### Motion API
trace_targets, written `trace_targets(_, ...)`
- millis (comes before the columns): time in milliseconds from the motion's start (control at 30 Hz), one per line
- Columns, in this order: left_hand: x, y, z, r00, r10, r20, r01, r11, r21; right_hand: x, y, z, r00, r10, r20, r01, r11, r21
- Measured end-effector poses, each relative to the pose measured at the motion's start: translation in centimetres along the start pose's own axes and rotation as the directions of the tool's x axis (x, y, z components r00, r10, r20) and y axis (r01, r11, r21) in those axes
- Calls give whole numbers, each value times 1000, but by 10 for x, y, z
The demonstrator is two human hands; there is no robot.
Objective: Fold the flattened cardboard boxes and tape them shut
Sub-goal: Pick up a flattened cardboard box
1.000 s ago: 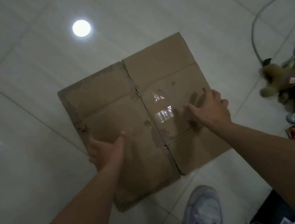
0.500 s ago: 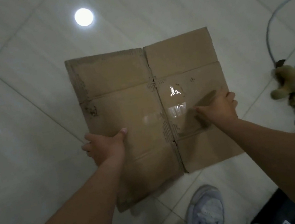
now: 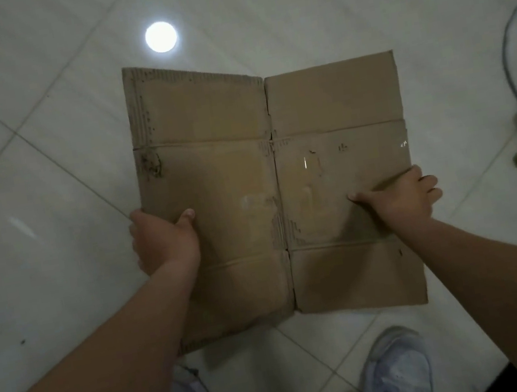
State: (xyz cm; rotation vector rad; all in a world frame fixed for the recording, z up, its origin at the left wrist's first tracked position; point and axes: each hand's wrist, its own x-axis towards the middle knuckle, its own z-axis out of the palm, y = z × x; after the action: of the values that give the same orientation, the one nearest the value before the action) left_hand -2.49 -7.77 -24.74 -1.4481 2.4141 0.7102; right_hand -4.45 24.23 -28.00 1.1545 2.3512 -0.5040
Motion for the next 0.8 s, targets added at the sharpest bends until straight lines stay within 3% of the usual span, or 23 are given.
trace_targets(167, -29, 27, -39, 989, 56, 139, -59, 998, 16, -34, -22, -58, 996, -89, -8, 89, 974, 206)
trace_targets(333, -47, 92, -127, 965, 161, 207, -165, 986, 4, -100, -121, -141, 964, -266, 23, 256, 945, 203)
trace_targets(467, -23, 160, -246, 969, 195, 151, -185, 980, -72, -163, -228, -234, 932, -362, -15, 355, 904, 238)
trace_targets(633, 7, 265, -429, 937, 331, 106, -334, 943, 4, -267, -370, -357, 852, -522, -48, 518, 826, 221)
trace_targets(800, 21, 357, -624, 895, 446, 24, -440, 889, -125, -376, -493, -490, 797, -579, -173, 603, 743, 291)
